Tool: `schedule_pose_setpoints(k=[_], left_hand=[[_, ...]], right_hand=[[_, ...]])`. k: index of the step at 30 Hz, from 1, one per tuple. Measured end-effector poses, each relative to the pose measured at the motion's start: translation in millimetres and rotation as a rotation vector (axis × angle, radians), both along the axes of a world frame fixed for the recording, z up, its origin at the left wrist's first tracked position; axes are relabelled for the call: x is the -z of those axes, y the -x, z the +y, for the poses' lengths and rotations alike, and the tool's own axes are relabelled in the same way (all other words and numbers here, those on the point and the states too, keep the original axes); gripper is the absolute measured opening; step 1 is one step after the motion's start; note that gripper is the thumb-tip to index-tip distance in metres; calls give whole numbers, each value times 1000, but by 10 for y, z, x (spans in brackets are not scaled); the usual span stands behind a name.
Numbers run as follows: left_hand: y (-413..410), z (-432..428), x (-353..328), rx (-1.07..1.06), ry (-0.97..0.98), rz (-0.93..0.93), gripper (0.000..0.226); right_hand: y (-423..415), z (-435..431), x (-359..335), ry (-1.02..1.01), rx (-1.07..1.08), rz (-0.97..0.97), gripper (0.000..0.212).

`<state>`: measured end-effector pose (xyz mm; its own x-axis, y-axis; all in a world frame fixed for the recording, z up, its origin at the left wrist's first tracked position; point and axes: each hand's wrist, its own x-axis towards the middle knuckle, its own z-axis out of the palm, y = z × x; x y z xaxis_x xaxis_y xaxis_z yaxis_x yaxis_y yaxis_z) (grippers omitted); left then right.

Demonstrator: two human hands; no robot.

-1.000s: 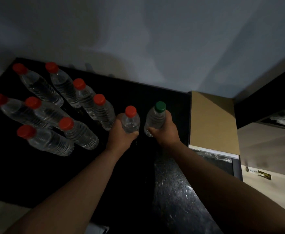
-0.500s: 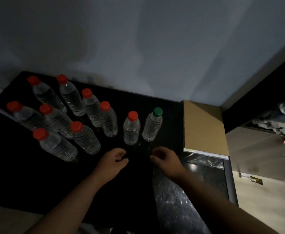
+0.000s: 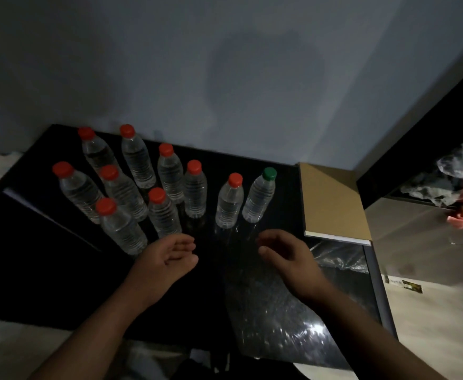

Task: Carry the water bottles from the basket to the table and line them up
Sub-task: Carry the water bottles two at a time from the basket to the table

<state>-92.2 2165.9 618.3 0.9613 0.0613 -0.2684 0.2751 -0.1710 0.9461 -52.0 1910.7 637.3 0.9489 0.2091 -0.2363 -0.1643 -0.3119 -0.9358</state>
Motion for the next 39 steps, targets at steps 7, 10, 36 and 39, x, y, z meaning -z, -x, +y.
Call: schedule_pose_setpoints(k=[7,10,36,39], left_hand=[[69,185,20,77,127,-19,62],[48,182,30,125,146,-4,65],[792,-2233,-412,673,140,51,72],[961,-2598,-398,746,149,51,70]], right_hand=[[226,81,-73,-91,63,-4,33],[362,-32,-108,-106,96,-29,36],[2651,-2076,-222,-182,765,-97,32],[3035,-2325,-254,-180,857,-111,32]])
